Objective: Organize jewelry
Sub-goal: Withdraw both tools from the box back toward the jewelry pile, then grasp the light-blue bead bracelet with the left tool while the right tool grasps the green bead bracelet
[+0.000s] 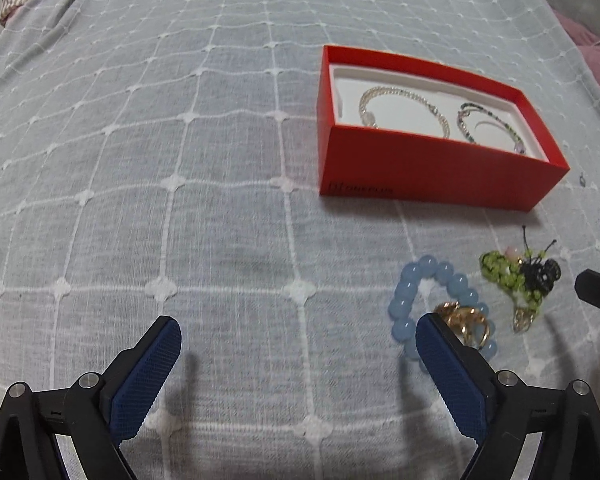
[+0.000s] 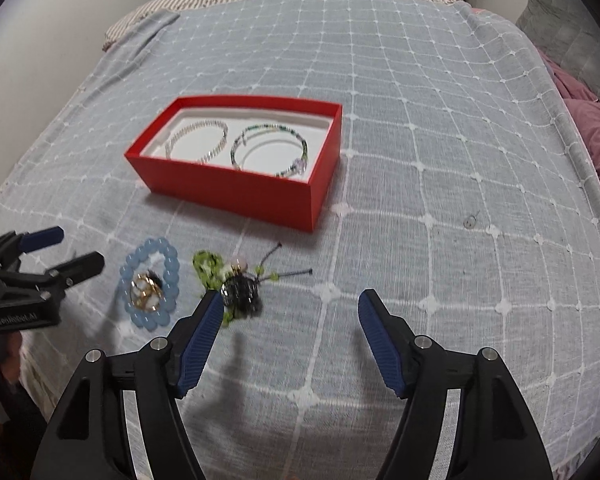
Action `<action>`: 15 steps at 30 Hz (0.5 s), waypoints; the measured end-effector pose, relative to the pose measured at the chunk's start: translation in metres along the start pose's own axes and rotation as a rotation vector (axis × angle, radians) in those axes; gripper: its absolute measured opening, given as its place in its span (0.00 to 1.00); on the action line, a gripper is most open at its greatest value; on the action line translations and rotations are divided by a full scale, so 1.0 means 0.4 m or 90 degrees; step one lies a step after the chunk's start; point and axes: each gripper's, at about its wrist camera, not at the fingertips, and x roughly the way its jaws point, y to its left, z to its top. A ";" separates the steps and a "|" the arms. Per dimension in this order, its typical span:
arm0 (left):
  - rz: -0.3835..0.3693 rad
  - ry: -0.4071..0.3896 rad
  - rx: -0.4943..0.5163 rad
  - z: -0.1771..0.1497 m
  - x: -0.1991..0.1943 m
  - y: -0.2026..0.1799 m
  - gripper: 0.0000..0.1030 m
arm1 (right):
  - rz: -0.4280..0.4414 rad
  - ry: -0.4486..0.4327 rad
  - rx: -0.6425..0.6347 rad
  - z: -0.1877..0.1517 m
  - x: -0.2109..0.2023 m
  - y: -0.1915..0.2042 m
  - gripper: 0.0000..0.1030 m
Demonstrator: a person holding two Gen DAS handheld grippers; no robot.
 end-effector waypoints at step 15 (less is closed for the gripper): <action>-0.058 0.000 0.019 -0.030 0.004 -0.015 0.81 | -0.024 0.032 -0.036 -0.045 0.019 -0.006 0.70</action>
